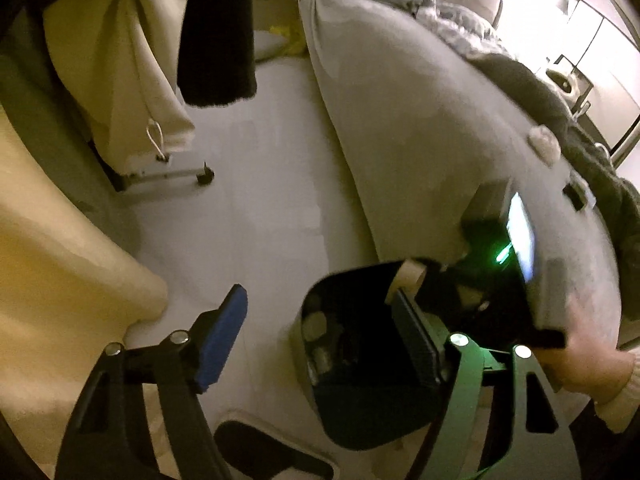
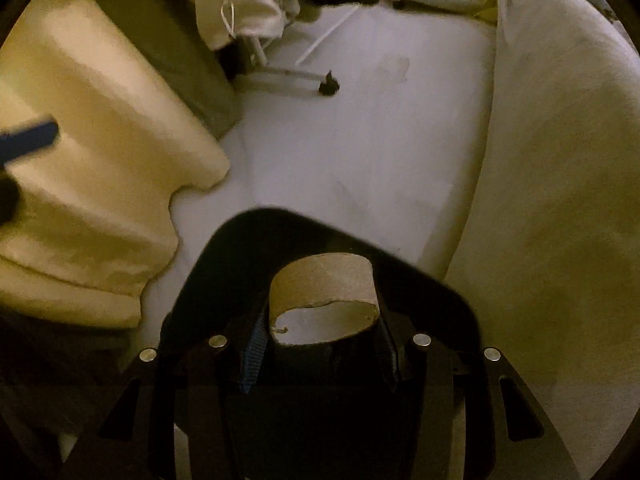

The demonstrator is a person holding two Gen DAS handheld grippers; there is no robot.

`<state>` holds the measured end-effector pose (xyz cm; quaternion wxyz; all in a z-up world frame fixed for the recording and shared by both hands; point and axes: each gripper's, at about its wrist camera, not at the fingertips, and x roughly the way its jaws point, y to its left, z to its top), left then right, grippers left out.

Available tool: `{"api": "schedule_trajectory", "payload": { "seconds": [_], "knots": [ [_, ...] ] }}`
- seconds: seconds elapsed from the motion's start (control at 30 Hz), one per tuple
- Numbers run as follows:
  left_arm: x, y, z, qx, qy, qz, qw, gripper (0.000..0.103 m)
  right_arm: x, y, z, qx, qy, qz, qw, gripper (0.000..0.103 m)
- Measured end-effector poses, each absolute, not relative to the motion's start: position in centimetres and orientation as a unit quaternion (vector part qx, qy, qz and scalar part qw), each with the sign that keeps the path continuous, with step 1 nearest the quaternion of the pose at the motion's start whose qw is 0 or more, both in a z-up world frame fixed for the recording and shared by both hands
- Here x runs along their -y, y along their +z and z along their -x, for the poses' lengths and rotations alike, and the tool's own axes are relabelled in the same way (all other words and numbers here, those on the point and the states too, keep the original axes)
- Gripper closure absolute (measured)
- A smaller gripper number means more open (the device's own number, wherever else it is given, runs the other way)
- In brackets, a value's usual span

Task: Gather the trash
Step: 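Open the left tool to drop the bubble wrap while the right tool drops the tape roll into the bin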

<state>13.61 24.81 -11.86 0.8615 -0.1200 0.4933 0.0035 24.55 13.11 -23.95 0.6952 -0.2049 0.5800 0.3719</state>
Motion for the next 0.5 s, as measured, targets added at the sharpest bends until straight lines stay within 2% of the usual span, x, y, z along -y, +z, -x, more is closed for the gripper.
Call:
{"api": "schedule_trajectory", "payload": {
  "seconds": [0.5],
  "knots": [
    [-25.0, -7.0, -13.4, -0.395, -0.015, 0.12, 0.911, 0.03, -14.4, -27.2, -21.9, -0.619, 0.371, 0.248, 0.647, 0.055]
  ]
}}
